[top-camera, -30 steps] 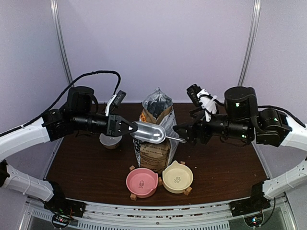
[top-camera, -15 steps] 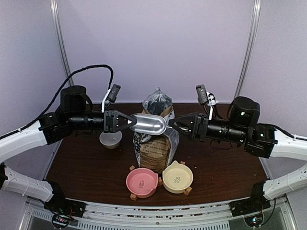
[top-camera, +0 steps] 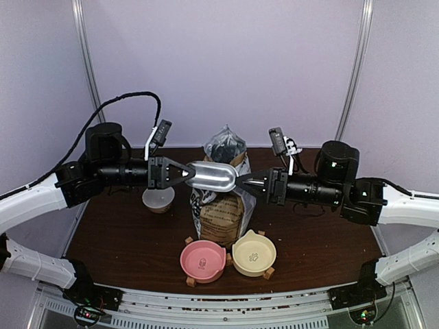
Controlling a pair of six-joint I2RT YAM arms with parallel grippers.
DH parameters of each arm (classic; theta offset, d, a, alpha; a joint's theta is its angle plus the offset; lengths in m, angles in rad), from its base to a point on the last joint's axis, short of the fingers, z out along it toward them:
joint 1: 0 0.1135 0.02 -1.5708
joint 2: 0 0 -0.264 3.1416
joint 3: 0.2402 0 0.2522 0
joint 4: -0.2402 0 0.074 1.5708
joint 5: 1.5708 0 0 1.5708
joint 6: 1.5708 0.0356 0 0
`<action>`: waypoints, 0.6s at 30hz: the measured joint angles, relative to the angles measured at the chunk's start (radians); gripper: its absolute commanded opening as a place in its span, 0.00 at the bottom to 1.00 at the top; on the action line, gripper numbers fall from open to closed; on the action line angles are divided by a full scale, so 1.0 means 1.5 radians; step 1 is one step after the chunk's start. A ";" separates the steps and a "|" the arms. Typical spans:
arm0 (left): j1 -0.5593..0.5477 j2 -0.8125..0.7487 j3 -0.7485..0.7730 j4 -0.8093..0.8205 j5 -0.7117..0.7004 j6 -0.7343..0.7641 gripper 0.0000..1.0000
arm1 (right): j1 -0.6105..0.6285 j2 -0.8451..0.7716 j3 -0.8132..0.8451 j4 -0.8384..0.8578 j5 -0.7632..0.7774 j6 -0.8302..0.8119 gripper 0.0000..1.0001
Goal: Serve the pet food
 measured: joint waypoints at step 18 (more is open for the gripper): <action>0.000 -0.004 -0.004 0.009 0.001 -0.005 0.00 | -0.002 0.002 -0.001 0.003 -0.003 0.006 0.07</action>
